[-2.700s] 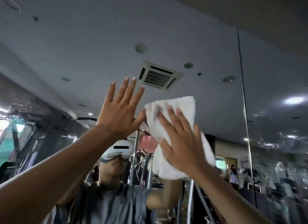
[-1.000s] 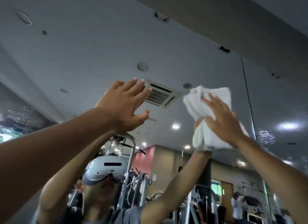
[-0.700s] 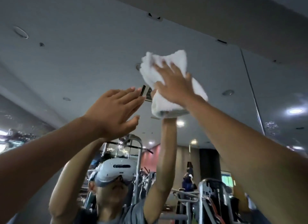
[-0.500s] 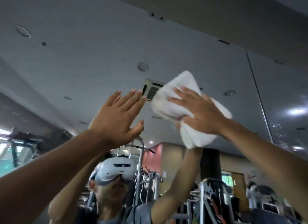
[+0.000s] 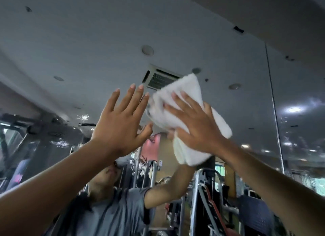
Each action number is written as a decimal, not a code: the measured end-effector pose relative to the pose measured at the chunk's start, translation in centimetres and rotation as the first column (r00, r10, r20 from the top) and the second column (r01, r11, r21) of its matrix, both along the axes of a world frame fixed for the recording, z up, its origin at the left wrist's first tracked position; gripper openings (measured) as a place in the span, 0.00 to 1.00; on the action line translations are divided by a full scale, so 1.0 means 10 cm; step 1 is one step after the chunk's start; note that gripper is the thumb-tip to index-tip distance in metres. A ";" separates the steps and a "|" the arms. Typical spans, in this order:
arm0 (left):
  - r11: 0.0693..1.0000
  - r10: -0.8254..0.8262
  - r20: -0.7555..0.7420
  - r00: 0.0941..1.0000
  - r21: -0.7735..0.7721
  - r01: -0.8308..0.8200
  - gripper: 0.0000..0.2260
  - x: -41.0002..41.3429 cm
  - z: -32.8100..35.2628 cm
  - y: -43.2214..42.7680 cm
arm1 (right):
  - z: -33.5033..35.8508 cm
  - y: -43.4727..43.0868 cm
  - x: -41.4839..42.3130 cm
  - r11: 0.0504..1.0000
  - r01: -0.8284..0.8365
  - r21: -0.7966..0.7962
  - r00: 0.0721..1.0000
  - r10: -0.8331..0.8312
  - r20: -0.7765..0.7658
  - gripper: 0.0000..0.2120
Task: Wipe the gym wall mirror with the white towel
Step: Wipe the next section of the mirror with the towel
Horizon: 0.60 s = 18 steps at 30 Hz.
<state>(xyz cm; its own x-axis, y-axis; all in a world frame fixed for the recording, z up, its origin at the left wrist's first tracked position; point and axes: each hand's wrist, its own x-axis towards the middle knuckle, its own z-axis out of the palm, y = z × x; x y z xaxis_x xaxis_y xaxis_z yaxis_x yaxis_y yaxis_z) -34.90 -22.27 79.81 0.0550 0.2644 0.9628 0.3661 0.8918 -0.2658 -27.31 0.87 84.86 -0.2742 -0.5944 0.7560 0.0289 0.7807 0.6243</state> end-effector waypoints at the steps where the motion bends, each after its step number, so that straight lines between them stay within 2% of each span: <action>1: 1.000 -0.005 -0.006 1.000 -0.007 0.005 0.34 -0.01 -0.09 -0.02 | -0.11 0.21 0.03 0.997 0.018 0.074 1.000 -0.020 0.015 0.33; 2: 1.000 -0.016 -0.011 1.000 -0.019 0.016 0.34 -0.02 -0.18 -0.04 | -0.12 0.41 0.10 0.994 0.045 0.102 0.999 -0.045 0.006 0.34; 3: 0.999 -0.028 -0.020 0.999 -0.032 0.027 0.34 -0.03 -0.26 -0.06 | -0.06 0.60 0.14 0.996 0.071 0.046 0.997 -0.071 -0.011 0.34; 5: 0.999 -0.040 -0.053 0.998 -0.033 0.038 0.34 -0.03 -0.36 -0.07 | 0.18 0.71 0.15 0.956 0.059 -0.287 0.993 -0.085 -0.077 0.33; 7: 0.999 -0.050 -0.069 0.996 -0.009 0.049 0.33 -0.01 -0.39 -0.07 | 0.48 0.46 0.05 0.790 -0.006 -0.613 0.983 -0.108 -0.150 0.31; 8: 0.998 -0.058 -0.063 0.996 0.000 0.058 0.33 0.01 -0.40 -0.07 | 0.58 0.27 -0.01 0.722 -0.020 -0.691 0.975 -0.140 -0.175 0.30; 9: 0.998 -0.065 -0.057 0.996 0.007 0.065 0.33 0.02 -0.41 -0.06 | 0.62 0.06 -0.06 0.694 -0.031 -0.719 0.969 -0.157 -0.192 0.29; 10: 0.998 -0.067 -0.054 0.996 0.014 0.068 0.33 0.01 -0.42 -0.05 | 0.60 -0.12 -0.09 0.707 -0.032 -0.707 0.968 -0.154 -0.197 0.29; 13: 0.998 -0.053 -0.047 0.997 0.024 0.054 0.33 0.02 -0.44 -0.04 | 0.13 -0.45 -0.11 0.840 0.022 -0.542 0.981 -0.123 -0.151 0.31; 16: 0.999 -0.038 -0.036 0.999 0.021 0.039 0.33 0.01 -0.44 -0.06 | -0.59 -0.27 -0.06 0.991 0.038 -0.132 0.996 -0.049 -0.080 0.32; 18: 0.999 -0.037 -0.033 0.999 0.016 0.038 0.33 0.01 -0.44 -0.06 | -0.67 0.14 0.07 0.993 0.058 0.099 0.998 -0.056 -0.031 0.34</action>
<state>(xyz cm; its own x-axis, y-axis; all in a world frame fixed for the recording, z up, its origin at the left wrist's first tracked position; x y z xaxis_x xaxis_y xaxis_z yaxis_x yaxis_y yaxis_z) -34.78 -22.87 75.42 0.0965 0.2456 0.9646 0.3909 0.8819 -0.2636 -26.66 2.31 78.16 -0.2896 -0.6515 0.7012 0.0899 0.7108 0.6976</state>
